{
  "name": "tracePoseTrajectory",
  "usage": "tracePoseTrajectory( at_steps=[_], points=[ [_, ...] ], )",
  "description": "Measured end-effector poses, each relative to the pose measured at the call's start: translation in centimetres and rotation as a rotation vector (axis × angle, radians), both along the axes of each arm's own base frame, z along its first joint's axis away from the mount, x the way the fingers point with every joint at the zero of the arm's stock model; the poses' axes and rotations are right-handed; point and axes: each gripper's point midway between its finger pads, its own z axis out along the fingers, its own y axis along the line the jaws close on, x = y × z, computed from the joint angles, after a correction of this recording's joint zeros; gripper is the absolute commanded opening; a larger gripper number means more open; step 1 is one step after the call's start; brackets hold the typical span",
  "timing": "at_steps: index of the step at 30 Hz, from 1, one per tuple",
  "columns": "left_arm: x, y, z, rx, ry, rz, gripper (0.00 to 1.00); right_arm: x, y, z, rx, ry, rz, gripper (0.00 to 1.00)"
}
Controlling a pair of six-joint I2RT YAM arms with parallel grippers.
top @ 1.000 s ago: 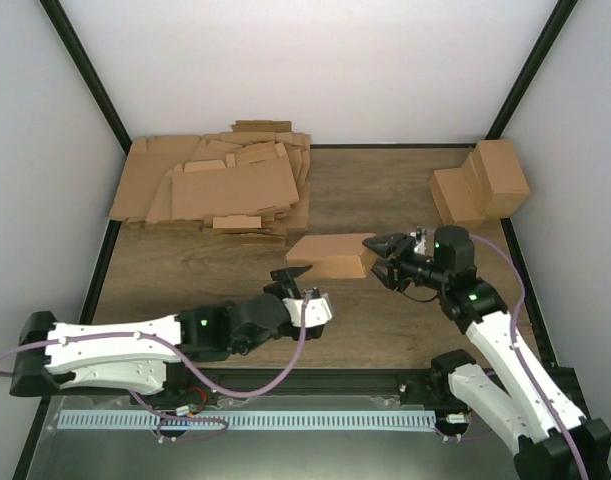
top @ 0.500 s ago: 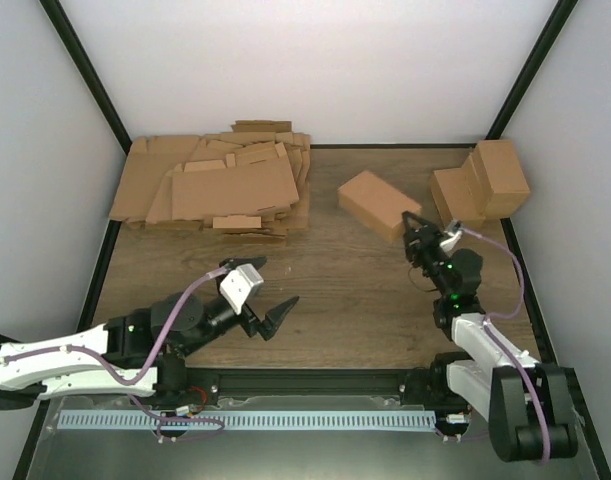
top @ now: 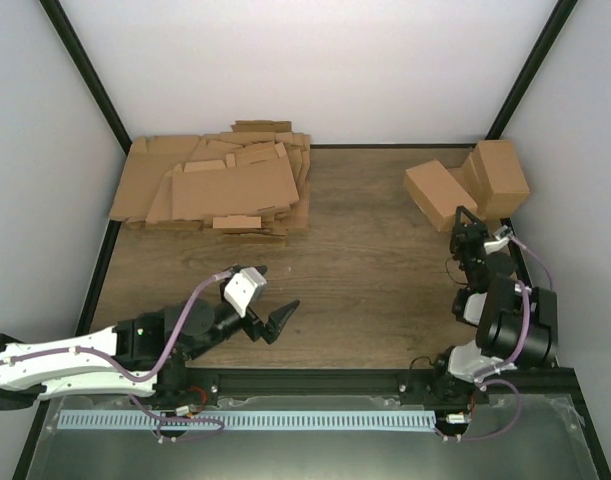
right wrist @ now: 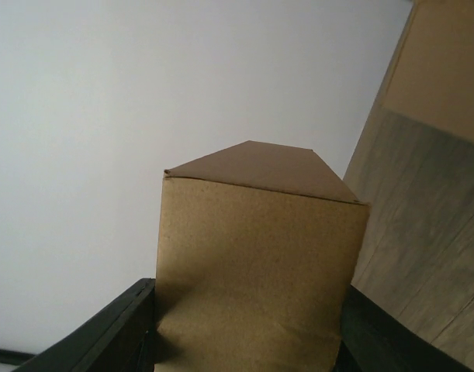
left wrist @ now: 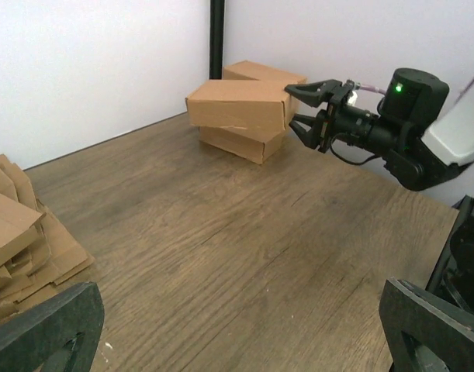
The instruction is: Fold the paper box
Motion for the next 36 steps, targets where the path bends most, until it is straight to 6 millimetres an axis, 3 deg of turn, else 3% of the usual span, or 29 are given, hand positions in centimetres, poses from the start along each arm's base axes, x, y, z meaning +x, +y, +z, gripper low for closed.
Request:
tracePoseTrajectory(
  at_steps=[8, 22, 29, 36],
  points=[
    [-0.1, -0.3, -1.0, 0.026, 0.003, -0.012, 1.00, 2.3, -2.5, -0.9, 0.007, -0.028, -0.022, 0.54],
    [-0.4, -0.8, -1.0, 0.013, 0.001, -0.041, 1.00, 3.7, -5.7, -4.2, 0.030, 0.034, -0.171, 0.53],
    [-0.6, -1.9, -1.8, 0.041, 0.009, -0.066, 1.00, 4.4, -7.0, -6.7, 0.051, 0.079, -0.221, 0.54],
    [-0.8, -3.2, -3.0, 0.086, 0.013, -0.095, 1.00, 6.3, -8.1, -7.2, 0.065, 0.071, -0.235, 0.55]
  ],
)
